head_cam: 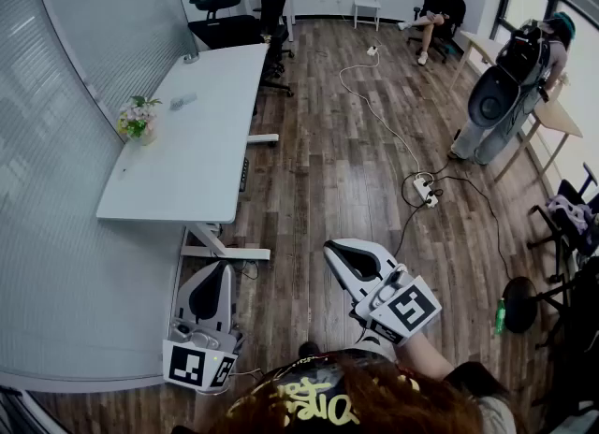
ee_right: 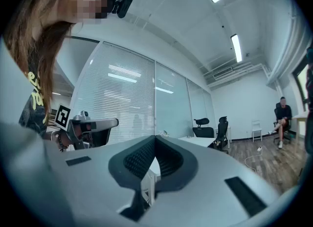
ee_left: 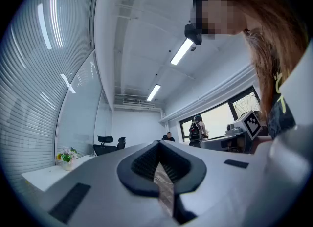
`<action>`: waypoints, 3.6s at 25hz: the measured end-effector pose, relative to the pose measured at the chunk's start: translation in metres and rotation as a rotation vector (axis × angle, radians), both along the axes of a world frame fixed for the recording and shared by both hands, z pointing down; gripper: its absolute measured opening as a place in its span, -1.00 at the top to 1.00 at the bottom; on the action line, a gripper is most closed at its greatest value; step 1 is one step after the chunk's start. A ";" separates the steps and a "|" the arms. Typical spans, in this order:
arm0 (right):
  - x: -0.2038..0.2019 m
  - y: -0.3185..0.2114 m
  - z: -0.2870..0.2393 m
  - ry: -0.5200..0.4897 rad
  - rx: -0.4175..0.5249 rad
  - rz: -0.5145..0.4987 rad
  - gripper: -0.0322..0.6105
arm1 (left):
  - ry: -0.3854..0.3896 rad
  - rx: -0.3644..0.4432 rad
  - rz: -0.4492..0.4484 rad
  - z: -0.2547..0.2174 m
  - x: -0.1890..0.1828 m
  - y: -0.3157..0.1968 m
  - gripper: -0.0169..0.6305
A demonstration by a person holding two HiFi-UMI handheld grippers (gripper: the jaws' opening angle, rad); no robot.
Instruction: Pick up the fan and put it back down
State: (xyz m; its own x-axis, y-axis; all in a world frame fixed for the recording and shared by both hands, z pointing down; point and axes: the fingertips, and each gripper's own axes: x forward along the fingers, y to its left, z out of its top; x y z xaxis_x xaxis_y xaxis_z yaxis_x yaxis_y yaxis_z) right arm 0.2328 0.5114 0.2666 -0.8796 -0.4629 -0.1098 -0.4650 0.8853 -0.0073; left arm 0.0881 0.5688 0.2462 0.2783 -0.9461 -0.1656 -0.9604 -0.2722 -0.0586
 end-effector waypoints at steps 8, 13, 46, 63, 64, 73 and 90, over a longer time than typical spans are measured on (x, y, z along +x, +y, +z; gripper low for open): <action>-0.005 -0.010 0.005 0.047 0.001 0.029 0.89 | -0.014 -0.007 0.011 0.003 -0.007 -0.010 0.97; -0.012 -0.010 0.010 0.044 -0.002 0.020 0.89 | -0.015 -0.014 0.007 0.006 -0.011 -0.010 0.97; -0.010 -0.006 0.014 -0.013 -0.015 0.067 0.02 | 0.056 -0.030 -0.063 0.014 -0.022 -0.004 -0.22; -0.013 0.004 0.014 -0.012 -0.022 0.060 0.02 | 0.065 -0.027 -0.052 0.011 -0.023 0.003 -0.23; -0.011 0.005 0.015 -0.014 -0.025 0.066 0.02 | 0.065 -0.028 -0.045 0.012 -0.022 0.002 -0.23; 0.005 0.005 0.018 0.009 -0.036 0.120 0.02 | 0.083 -0.043 0.005 0.018 -0.014 -0.012 -0.23; -0.019 -0.094 0.021 0.009 -0.025 0.031 0.02 | 0.074 -0.043 -0.039 0.022 -0.026 -0.105 -0.23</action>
State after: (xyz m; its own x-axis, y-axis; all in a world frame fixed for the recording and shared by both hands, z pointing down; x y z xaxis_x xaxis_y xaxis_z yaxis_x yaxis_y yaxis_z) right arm 0.2136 0.4175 0.2872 -0.8655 -0.4928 -0.0896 -0.4927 0.8699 -0.0250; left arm 0.0626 0.4638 0.2678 0.2291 -0.9628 -0.1430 -0.9717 -0.2349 0.0244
